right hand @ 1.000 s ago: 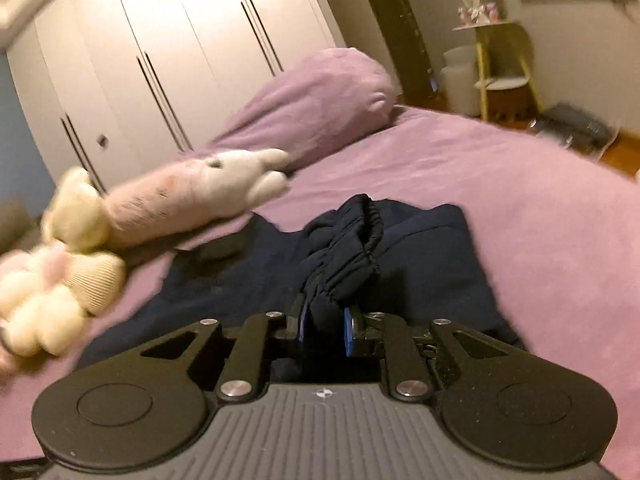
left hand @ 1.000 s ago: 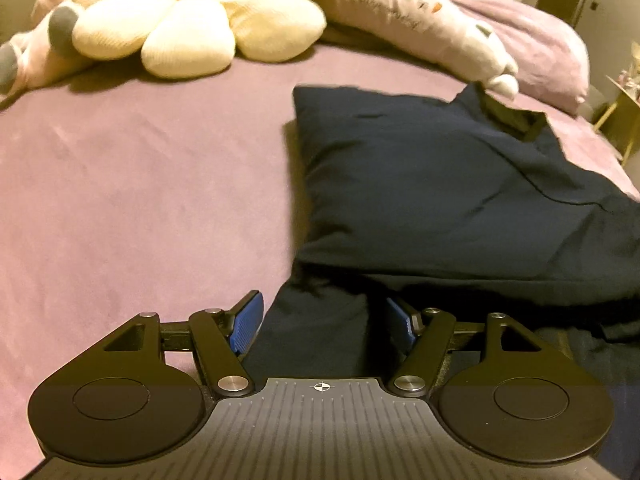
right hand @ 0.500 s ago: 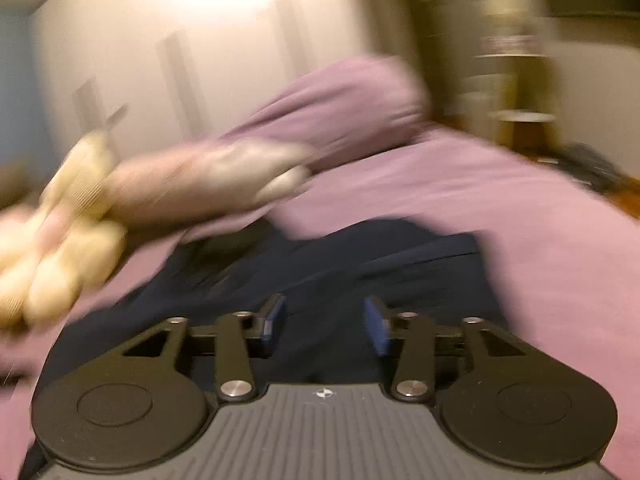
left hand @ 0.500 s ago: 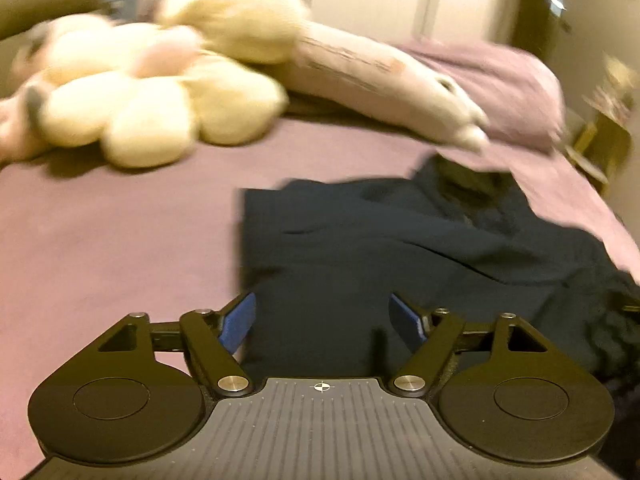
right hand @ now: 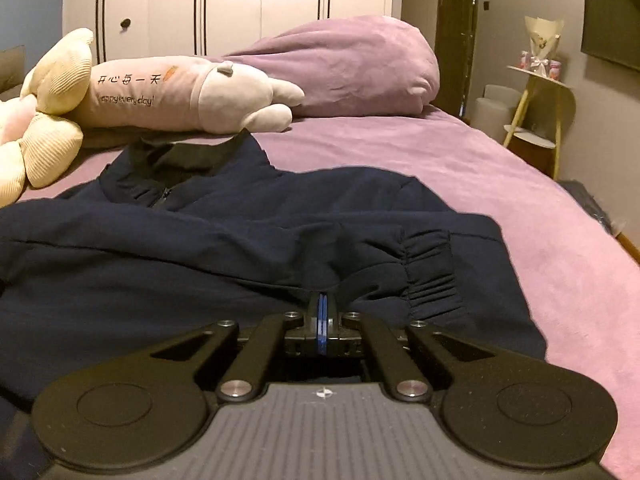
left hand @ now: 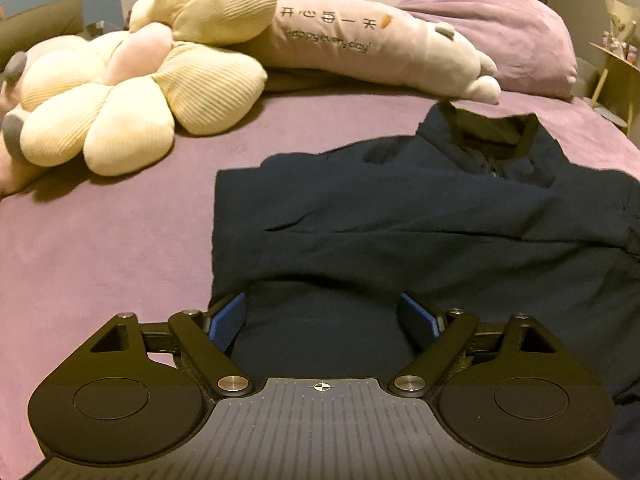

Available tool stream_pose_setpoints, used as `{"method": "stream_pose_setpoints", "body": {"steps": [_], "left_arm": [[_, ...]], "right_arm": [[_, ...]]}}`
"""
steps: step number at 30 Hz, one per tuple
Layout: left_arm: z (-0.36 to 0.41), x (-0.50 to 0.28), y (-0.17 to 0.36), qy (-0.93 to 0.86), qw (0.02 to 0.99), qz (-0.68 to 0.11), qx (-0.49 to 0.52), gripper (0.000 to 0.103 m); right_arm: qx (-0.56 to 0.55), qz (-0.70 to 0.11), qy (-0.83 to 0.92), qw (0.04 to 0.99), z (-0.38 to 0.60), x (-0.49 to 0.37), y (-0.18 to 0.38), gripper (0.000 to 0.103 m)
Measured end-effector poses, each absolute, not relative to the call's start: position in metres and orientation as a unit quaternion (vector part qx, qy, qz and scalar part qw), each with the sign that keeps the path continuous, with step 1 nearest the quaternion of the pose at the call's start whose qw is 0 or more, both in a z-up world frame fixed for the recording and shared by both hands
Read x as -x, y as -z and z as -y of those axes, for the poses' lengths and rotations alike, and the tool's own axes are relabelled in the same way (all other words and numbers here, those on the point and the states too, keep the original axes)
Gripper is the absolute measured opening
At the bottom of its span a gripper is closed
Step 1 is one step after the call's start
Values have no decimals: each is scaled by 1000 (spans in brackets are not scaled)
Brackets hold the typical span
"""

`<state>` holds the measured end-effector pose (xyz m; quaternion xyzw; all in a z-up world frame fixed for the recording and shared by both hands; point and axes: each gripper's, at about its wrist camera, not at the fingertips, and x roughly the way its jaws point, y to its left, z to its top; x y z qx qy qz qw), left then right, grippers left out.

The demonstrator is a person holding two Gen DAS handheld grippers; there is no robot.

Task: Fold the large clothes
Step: 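Lay the sleeve flat with the right gripper and release it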

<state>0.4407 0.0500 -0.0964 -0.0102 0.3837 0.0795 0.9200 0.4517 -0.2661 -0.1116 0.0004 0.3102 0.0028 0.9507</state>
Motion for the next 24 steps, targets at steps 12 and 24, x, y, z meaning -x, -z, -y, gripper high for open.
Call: {"method": "stream_pose_setpoints", "body": {"steps": [12, 24], "left_arm": [[-24, -490, 109, -80, 921, -381, -12, 96], [-42, -446, 96, -60, 937, -344, 5, 92]], "right_arm": [[74, -385, 20, 920, 242, -506, 116, 4], [26, -324, -17, 945, 262, -478, 107, 6]]}}
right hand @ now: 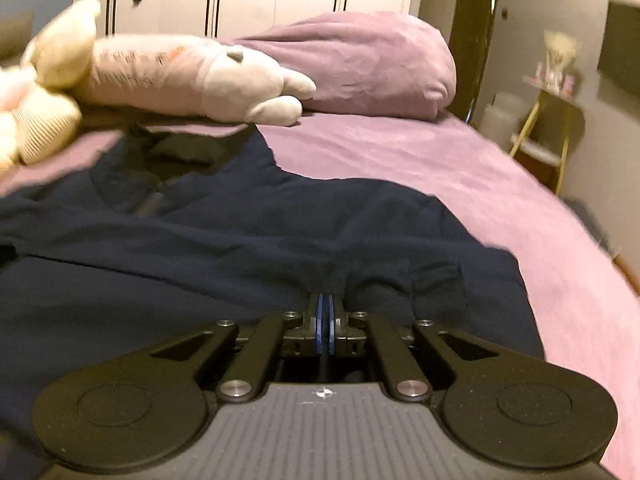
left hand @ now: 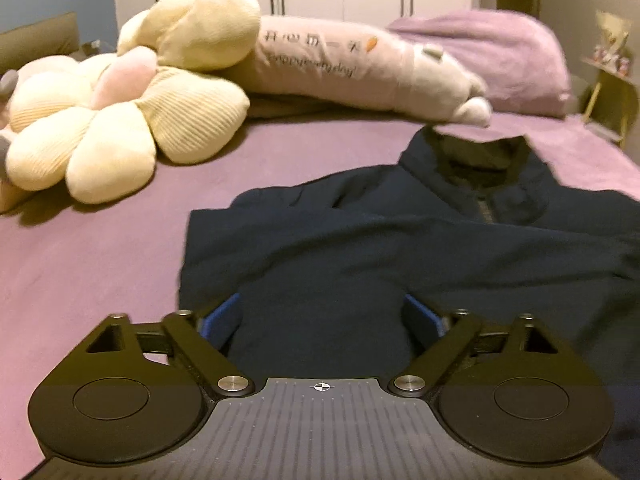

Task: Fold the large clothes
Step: 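Lay the sleeve flat with the right gripper and release it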

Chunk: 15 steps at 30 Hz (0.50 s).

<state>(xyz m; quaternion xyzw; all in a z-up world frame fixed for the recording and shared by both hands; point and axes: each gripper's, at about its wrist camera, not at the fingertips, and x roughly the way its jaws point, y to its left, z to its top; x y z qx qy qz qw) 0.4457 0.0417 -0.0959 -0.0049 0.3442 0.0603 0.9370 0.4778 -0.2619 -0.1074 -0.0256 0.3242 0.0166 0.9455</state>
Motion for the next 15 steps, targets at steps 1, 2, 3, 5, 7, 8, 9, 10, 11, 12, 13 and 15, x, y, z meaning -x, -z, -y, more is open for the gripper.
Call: {"method": "stream_pose_setpoints", "body": {"steps": [1, 2, 3, 5, 7, 8, 9, 10, 11, 12, 13, 15], "left_arm": [[-43, -434, 94, -51, 939, -341, 6, 94], [-44, -424, 95, -43, 938, -343, 7, 95], [-44, -419, 99, -41, 936, -349, 6, 96], [-40, -416, 109, -42, 934, -355, -13, 97], [-37, -422, 113, -47, 932, -359, -24, 99], [-38, -426, 114, -52, 930, -364, -20, 100], [-40, -431, 116, -57, 927, -370, -14, 103], [-40, -435, 118, -61, 924, -376, -11, 103], [-40, -437, 120, -64, 923, -380, -13, 103], [-39, -437, 119, -65, 921, -383, -17, 103], [-38, -438, 116, -68, 919, -389, -21, 103], [-37, -434, 105, -77, 913, -400, -15, 103]], "right_arm": [[8, -319, -27, 947, 266, -462, 101, 8], [4, -315, -33, 948, 268, -449, 98, 12], [7, -316, -35, 948, 270, -437, 100, 13], [9, -335, -35, 941, 275, -428, 114, 13], [7, -333, -39, 942, 278, -427, 126, 12], [17, -330, -38, 943, 275, -431, 128, 12], [21, -331, -35, 943, 273, -434, 130, 12], [26, -331, -33, 943, 270, -438, 131, 12], [32, -333, -31, 942, 267, -440, 132, 12], [40, -333, -29, 942, 265, -440, 133, 12], [47, -333, -29, 941, 263, -440, 133, 12], [50, -339, -28, 939, 262, -438, 129, 12]]}}
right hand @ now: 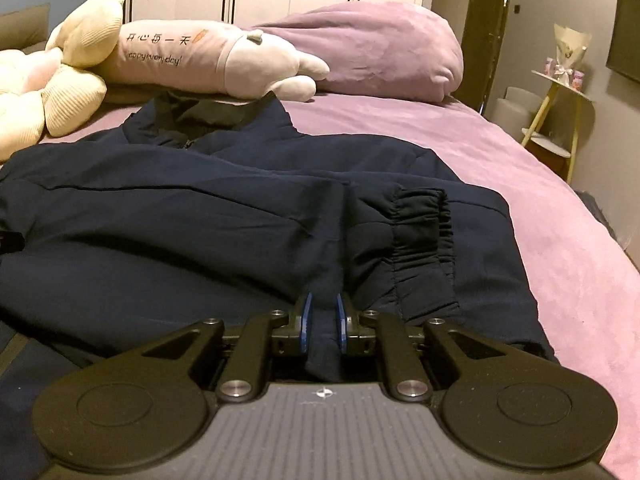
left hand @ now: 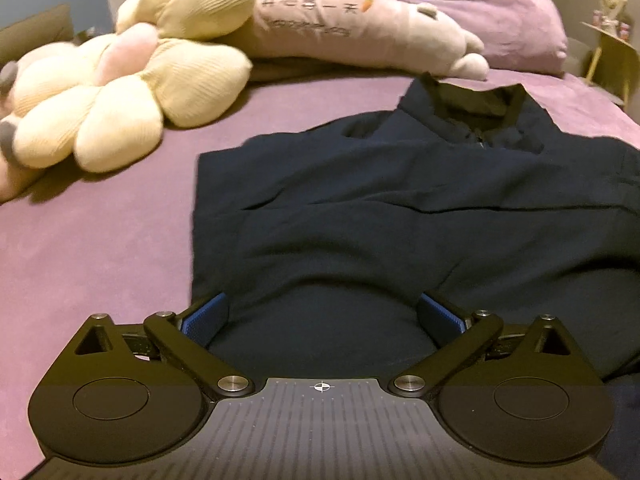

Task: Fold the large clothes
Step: 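Lay the sleeve flat with the right gripper and release it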

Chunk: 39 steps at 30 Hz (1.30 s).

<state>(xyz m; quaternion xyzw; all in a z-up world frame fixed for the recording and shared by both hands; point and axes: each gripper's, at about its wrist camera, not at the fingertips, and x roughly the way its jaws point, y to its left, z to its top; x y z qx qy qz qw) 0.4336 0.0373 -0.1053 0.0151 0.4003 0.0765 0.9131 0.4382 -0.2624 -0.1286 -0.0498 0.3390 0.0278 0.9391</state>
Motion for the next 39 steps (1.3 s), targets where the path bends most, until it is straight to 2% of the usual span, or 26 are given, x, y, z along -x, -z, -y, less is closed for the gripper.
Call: {"method": "stream_pose_setpoints", "body": {"steps": [5, 8, 12, 17, 19, 20, 21, 23, 31, 36, 39], "left_arm": [[-38, -416, 104, -61, 913, -402, -34, 103], [-41, -418, 107, -67, 909, -411, -6, 103], [-34, -417, 110, -66, 910, -409, -35, 103], [-45, -406, 98, -72, 904, -421, -8, 103], [-55, -386, 88, -62, 904, -423, 11, 103], [-62, -371, 84, -50, 905, -423, 22, 103], [-71, -351, 79, -33, 904, -424, 31, 103], [-90, -309, 74, -8, 903, -428, 42, 103], [-152, -144, 89, -5, 863, -491, 119, 103], [-162, -107, 105, 2, 834, -528, 160, 103], [-162, -97, 113, 23, 825, -536, 177, 103]], "right_arm": [[22, -348, -23, 937, 270, -417, 107, 12], [26, -346, -24, 938, 271, -408, 115, 12], [44, -337, -28, 940, 267, -411, 129, 12], [53, -361, -34, 931, 265, -419, 120, 12], [21, -372, -40, 927, 275, -411, 104, 13], [-3, -370, -47, 928, 283, -400, 96, 18], [-28, -367, -54, 928, 294, -385, 87, 35], [-70, -359, -74, 928, 319, -343, 75, 56], [-165, -437, -61, 882, 428, -158, 97, 63], [-294, -471, -58, 830, 465, -107, 122, 63], [-319, -478, -87, 814, 465, -104, 124, 60]]}}
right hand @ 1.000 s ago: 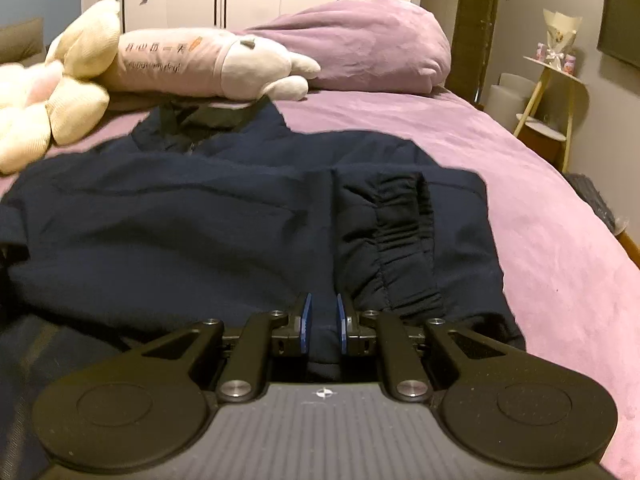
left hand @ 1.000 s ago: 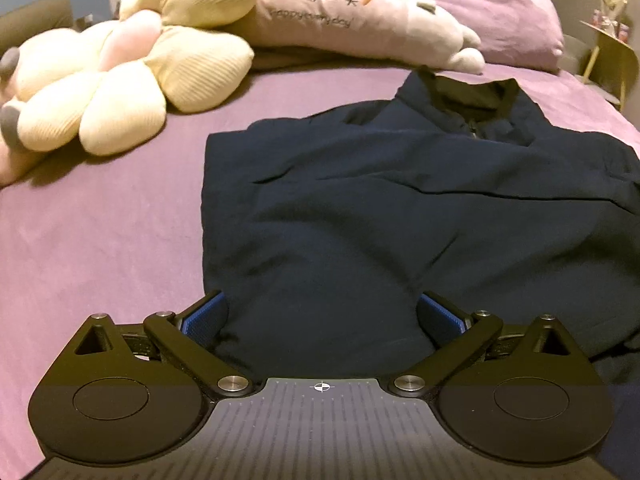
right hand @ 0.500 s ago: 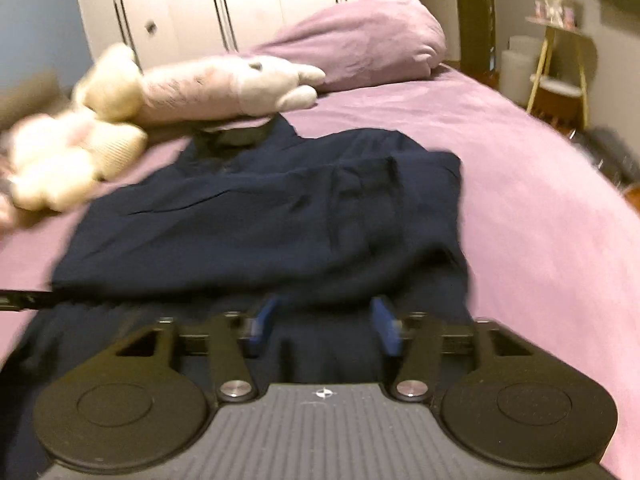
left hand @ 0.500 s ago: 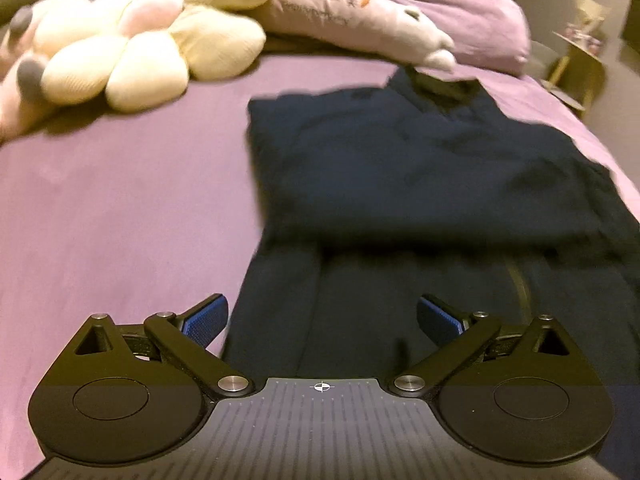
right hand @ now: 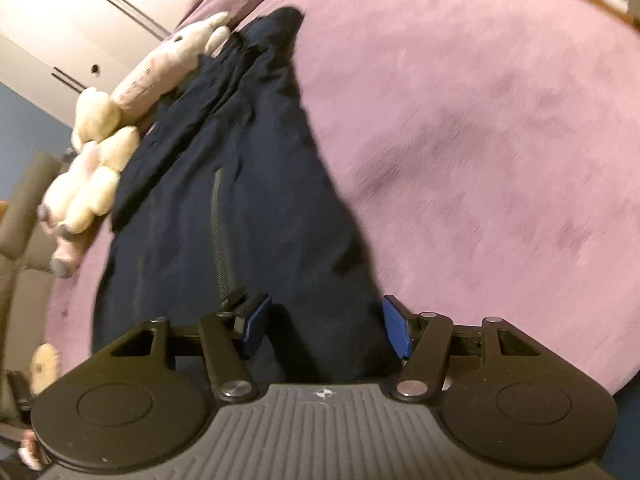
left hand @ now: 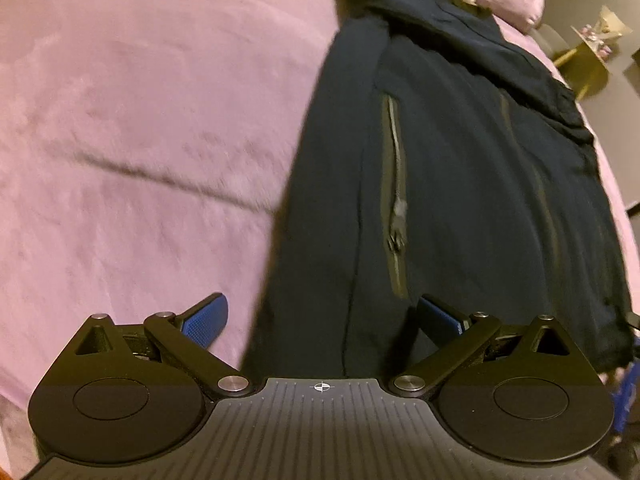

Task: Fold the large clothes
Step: 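Grasp the jacket hem with both grippers and fold it toward the collar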

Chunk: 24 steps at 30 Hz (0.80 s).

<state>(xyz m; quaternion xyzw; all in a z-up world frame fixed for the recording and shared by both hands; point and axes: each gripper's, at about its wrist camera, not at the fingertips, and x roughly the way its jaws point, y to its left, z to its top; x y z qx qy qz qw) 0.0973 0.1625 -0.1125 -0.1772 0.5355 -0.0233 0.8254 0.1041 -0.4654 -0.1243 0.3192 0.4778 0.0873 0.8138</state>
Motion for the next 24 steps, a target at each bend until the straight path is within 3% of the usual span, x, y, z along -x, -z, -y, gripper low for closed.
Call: {"method": "stream_pose_setpoints", "body": {"steps": [2, 3, 4, 6, 9, 12, 14, 17, 19, 24], "left_arm": [[-164, -90, 114, 40, 822, -533, 196, 102], [-165, -87, 114, 42, 821, -532, 202, 98], [-167, -84, 113, 44, 821, -531, 206, 90], [-168, -82, 112, 42, 820, -530, 211, 84], [-175, -79, 112, 42, 817, -530, 224, 68], [-180, -78, 115, 49, 811, -534, 235, 66], [-178, -81, 116, 46, 811, -539, 221, 59], [-183, -82, 113, 52, 807, -540, 233, 36], [-189, -83, 111, 57, 799, -538, 264, 22], [-185, -95, 87, 72, 805, -517, 282, 18]], "right_arm": [[-307, -487, -103, 811, 461, -104, 125, 54], [-303, -491, -107, 810, 460, -104, 125, 44], [-309, -494, -116, 804, 461, -107, 125, 40], [-336, -496, -139, 789, 461, -108, 126, 31], [-348, -489, -167, 782, 455, -108, 123, 32], [-343, -508, -167, 772, 450, -117, 131, 41], [-339, -521, -160, 767, 444, -119, 137, 41], [-326, -517, -157, 776, 438, -118, 132, 29], [-321, -505, -168, 784, 436, -118, 124, 26], [-326, -482, -177, 794, 431, -125, 103, 22]]}}
